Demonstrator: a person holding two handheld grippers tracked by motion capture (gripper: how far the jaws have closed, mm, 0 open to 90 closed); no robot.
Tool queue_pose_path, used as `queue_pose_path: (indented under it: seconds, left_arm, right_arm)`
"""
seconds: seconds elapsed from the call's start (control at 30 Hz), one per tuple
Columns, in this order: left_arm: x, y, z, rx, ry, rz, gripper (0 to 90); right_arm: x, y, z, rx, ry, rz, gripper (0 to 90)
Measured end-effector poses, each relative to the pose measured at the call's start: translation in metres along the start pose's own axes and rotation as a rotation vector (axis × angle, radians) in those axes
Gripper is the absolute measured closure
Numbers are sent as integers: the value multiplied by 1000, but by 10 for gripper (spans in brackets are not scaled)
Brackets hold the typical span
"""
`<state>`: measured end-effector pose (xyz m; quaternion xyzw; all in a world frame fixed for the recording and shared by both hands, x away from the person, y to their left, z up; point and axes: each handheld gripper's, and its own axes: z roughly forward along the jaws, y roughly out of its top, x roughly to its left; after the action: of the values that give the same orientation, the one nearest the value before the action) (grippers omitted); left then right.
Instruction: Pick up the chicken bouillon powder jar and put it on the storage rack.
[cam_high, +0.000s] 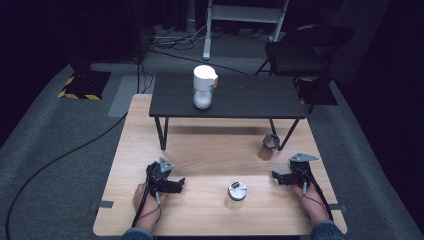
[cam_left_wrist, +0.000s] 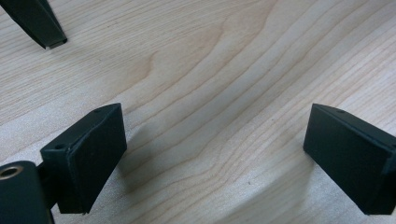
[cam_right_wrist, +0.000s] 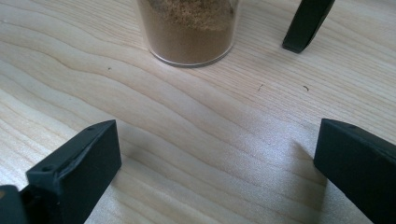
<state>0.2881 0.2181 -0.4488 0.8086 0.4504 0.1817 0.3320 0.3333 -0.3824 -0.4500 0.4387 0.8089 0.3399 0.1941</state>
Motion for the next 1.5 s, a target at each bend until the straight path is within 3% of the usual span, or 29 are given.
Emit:
queue_pose_path:
  seconds: [0.3,0.4,0.7,0.97,1.2,1.5]
  left_arm:
    - [0,0,0,1,1,0,57]
    - [0,0,0,1,1,0,57]
    - [0,0,0,1,2,-1,54]
    - [0,0,0,1,2,-2,52]
    - [0,1,0,3,3,-2,51]
    - [0,1,0,3,4,-3,49]
  right_arm:
    - [6,-1,-1,-7,-24,19,16]
    - [9,-7,-6,-62,-34,-4,16]
    - [17,-28,-33,-283,-36,-9,15]
    - [21,-33,-54,-411,-34,-19,15]
    - [25,-32,-58,-423,-46,-35,15]
    - [34,-28,-65,-458,21,-48,15]
